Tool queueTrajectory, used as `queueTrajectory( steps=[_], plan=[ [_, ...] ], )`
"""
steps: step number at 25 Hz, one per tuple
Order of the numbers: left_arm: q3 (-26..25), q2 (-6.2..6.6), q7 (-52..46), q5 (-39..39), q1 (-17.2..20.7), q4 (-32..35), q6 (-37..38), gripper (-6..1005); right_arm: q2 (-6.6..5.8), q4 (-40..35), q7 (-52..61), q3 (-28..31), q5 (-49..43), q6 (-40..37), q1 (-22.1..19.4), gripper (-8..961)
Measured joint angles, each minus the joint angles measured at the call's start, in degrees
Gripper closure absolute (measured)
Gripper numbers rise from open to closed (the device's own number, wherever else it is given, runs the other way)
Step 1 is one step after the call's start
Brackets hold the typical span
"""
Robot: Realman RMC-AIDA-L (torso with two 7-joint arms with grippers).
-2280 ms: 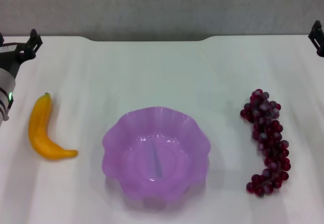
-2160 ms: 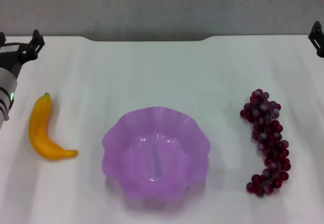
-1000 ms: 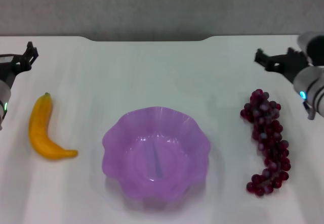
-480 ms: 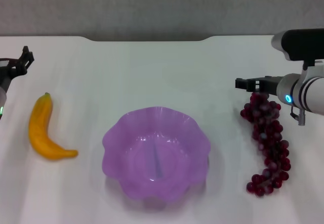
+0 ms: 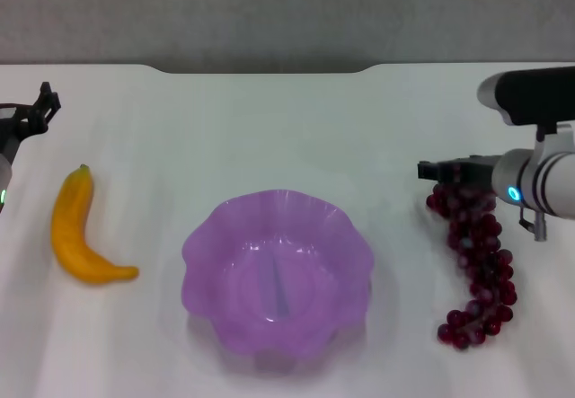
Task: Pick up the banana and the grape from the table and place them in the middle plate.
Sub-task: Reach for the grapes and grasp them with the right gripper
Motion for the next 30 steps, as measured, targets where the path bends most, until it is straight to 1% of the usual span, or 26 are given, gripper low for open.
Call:
queueTrajectory(
  steps=[5,8,16,24,30],
  plan=[
    [0.04,0.03,0.00,0.00,0.03,-0.08,0.00,106,0.19,-9.83,0.00,4.71,-6.37,5.30,-5.94,73],
    [0.00,0.04,0.00,0.00,0.03,-0.12,0.00,106,0.30,-14.32,-0.01,6.81,-9.17,8.10,-8.81,73],
    [0.25,0.00,0.00,0.00,-0.36,-0.47,0.00,106,0.38,-12.31,-0.08,6.60,-10.52,9.60,-8.45,74],
    [0.31,-0.14,0.00,0.00,-0.82,-0.48,0.00,106,0.94,-11.24,-1.14,2.11,-10.21,10.27,-7.21,74],
    [0.31,-0.21,0.00,0.00,-0.86,-0.46,0.00,106,1.15,-10.32,-0.96,0.60,-10.01,10.35,-7.48,75]
  ],
)
